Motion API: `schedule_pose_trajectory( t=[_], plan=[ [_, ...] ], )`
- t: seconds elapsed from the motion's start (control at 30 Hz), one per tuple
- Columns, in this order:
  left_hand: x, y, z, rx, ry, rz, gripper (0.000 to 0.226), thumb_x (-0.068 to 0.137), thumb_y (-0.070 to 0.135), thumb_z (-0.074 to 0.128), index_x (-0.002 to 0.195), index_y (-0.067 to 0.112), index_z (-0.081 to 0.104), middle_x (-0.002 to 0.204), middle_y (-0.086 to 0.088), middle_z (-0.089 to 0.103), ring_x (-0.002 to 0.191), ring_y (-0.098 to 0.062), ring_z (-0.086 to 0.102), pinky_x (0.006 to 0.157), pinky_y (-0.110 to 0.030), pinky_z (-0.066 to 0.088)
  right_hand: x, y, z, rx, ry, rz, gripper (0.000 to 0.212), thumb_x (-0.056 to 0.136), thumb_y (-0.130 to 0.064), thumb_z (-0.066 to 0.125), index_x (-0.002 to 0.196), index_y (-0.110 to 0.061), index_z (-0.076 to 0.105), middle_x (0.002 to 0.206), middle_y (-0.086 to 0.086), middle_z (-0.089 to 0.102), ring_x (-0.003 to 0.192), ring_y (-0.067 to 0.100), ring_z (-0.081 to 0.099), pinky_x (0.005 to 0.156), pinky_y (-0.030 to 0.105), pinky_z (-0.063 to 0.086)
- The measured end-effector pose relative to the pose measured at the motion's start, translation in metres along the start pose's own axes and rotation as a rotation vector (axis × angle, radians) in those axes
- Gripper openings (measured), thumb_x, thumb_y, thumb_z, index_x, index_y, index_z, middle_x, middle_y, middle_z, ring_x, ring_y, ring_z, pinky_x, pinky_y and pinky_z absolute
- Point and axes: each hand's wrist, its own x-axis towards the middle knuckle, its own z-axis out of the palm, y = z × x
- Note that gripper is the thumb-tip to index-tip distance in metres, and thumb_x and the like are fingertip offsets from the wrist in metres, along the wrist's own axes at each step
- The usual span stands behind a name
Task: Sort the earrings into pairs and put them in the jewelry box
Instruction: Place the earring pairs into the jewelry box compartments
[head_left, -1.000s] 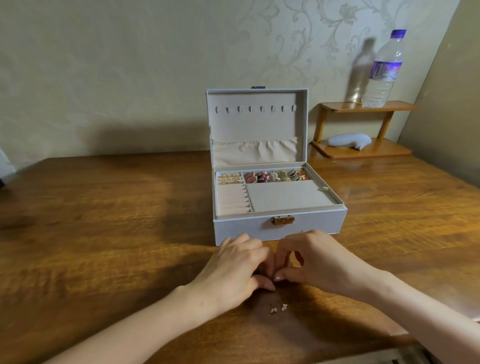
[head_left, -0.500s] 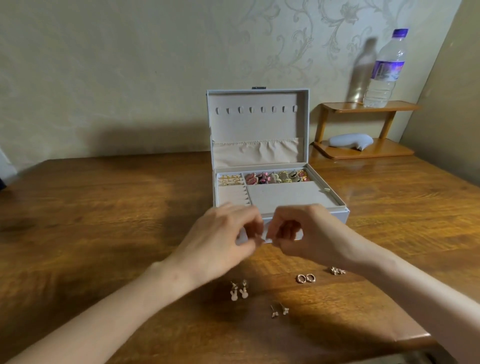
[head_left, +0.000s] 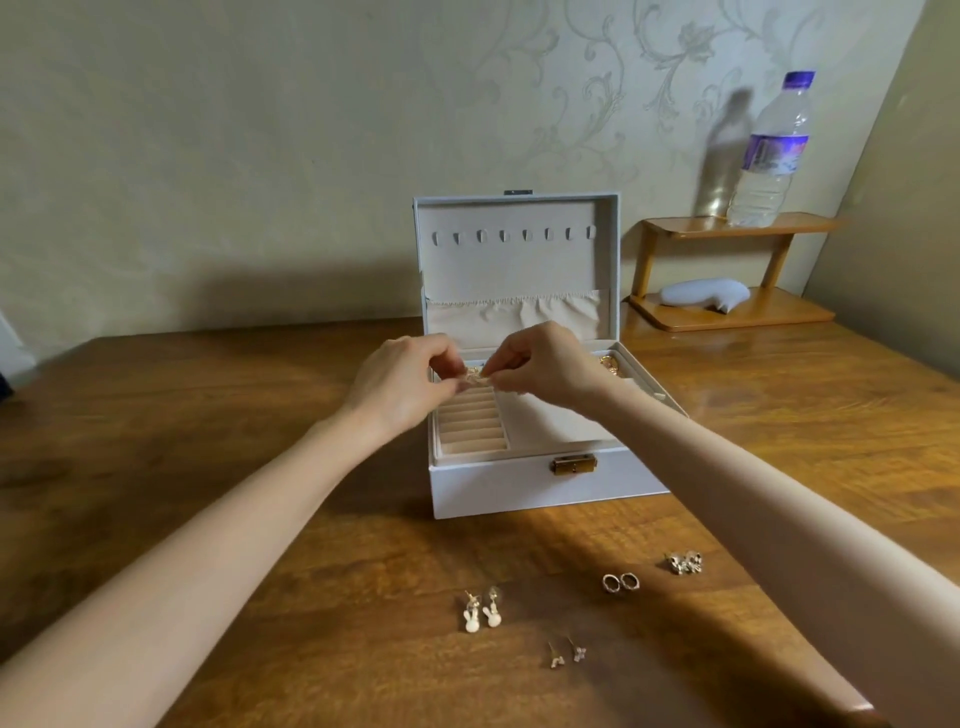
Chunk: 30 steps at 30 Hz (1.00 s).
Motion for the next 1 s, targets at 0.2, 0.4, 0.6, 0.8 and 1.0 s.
schedule_pose_trajectory(
  t=[0.2,0.4,0.6,0.8,1.0],
  plan=[
    [0.002,-0.011,0.014,0.201,0.054,0.018,0.004,0.086,0.022,0.064,0.087,0.024,0.068,0.088,0.003,0.062,0.078,-0.013,0.044,0.063,-0.026,0.031,0.012,0.008,0.013,-0.063,0.006,-0.022,0.014,0.078,-0.007,0.068,0.089,-0.009,0.076,0.087,0.008,0.073,0.07,0.006,0.058,0.058,0.002,0.039],
    [0.006,-0.015,0.018,0.294,0.111,0.089,0.009,0.086,0.017,0.062,0.088,0.018,0.072,0.092,0.0,0.065,0.082,-0.012,0.036,0.07,-0.028,0.029,0.014,0.011,0.017,-0.075,0.01,-0.052,0.013,0.079,-0.01,0.068,0.09,-0.011,0.076,0.088,0.006,0.073,0.073,0.007,0.059,0.065,0.007,0.044],
    [0.011,-0.016,0.022,0.319,0.116,0.105,0.008,0.085,0.017,0.065,0.088,0.017,0.073,0.091,-0.001,0.065,0.082,-0.013,0.035,0.071,-0.029,0.029,0.011,0.008,0.018,-0.067,-0.013,-0.057,0.013,0.08,-0.016,0.07,0.091,-0.012,0.075,0.089,0.005,0.073,0.072,0.005,0.057,0.072,0.018,0.047],
    [0.013,-0.016,0.023,0.338,0.118,0.107,0.011,0.087,0.015,0.063,0.09,0.017,0.073,0.092,-0.001,0.065,0.083,-0.012,0.035,0.072,-0.029,0.029,0.012,0.008,0.019,-0.049,-0.003,-0.04,0.014,0.081,-0.018,0.069,0.092,-0.012,0.075,0.091,0.006,0.072,0.072,0.006,0.055,0.069,0.016,0.043],
    [0.009,-0.014,0.022,0.362,0.104,0.139,0.016,0.089,0.015,0.059,0.098,0.018,0.072,0.094,-0.001,0.064,0.091,-0.019,0.044,0.076,-0.031,0.032,0.011,0.011,0.019,-0.081,-0.012,-0.057,0.013,0.081,-0.016,0.069,0.092,-0.012,0.075,0.091,0.006,0.071,0.062,0.0,0.05,0.057,0.006,0.037]
  ],
)
